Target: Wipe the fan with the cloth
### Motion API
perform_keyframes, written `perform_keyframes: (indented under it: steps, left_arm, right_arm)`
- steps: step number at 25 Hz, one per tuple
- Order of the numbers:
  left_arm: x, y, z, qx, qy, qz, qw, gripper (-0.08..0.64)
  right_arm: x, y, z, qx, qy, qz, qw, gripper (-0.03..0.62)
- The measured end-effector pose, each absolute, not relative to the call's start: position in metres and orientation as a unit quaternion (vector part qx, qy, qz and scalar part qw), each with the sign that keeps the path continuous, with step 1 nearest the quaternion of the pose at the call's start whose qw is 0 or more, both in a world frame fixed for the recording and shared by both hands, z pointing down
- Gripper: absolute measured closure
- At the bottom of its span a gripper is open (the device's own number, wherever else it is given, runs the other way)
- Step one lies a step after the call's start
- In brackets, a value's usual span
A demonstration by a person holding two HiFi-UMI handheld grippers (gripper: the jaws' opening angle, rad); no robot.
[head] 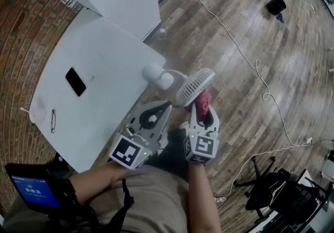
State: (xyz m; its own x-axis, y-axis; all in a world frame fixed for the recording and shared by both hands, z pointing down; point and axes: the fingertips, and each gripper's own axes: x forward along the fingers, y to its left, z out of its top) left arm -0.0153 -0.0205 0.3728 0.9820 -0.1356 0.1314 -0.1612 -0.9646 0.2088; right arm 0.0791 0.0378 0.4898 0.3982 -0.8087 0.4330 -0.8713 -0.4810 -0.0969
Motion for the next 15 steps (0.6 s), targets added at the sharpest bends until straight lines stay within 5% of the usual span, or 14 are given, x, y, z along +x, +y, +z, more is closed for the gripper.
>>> perform_keyframes:
  steps: [15]
  left_arm:
    - [-0.028, -0.015, 0.38, 0.99, -0.048, 0.062, 0.119, 0.558]
  right_arm:
    - [0.06, 0.041, 0.463, 0.844, -0.501, 0.188, 0.039, 0.423]
